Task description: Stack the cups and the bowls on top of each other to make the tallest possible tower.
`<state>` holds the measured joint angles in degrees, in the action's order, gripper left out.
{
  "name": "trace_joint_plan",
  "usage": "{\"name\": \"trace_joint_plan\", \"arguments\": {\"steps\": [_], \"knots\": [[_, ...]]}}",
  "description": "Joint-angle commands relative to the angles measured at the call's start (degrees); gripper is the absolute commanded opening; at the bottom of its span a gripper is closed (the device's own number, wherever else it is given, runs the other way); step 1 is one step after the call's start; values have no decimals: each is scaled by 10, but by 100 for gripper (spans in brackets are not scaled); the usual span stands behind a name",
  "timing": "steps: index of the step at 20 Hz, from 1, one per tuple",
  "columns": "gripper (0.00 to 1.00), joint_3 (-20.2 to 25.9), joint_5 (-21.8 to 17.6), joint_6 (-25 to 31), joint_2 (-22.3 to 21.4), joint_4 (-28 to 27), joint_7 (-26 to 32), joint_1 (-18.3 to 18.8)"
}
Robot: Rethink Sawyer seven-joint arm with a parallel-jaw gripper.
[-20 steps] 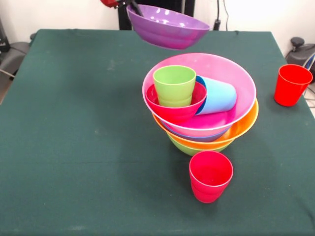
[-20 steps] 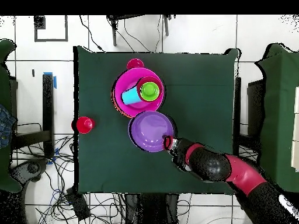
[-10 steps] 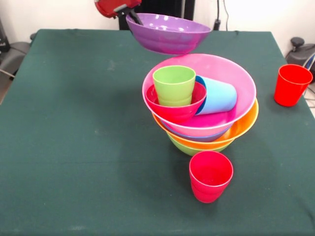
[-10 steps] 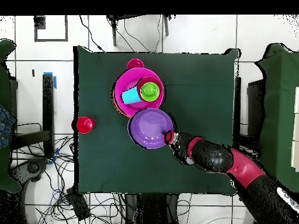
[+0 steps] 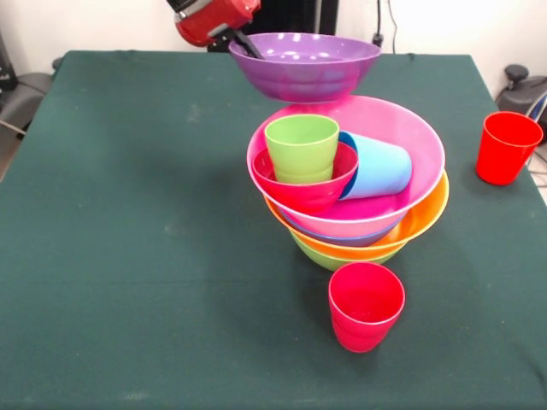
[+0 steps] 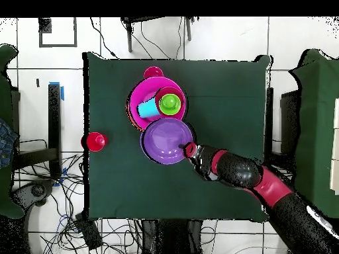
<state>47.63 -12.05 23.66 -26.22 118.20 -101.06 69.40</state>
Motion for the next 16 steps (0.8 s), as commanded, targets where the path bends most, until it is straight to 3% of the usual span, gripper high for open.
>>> {"name": "trace_joint_plan", "arguments": {"steps": [1, 16], "knots": [[0, 12, 19, 49, 45, -61, 7, -21], [0, 25, 42, 83, -26, -34, -24, -15]]}}
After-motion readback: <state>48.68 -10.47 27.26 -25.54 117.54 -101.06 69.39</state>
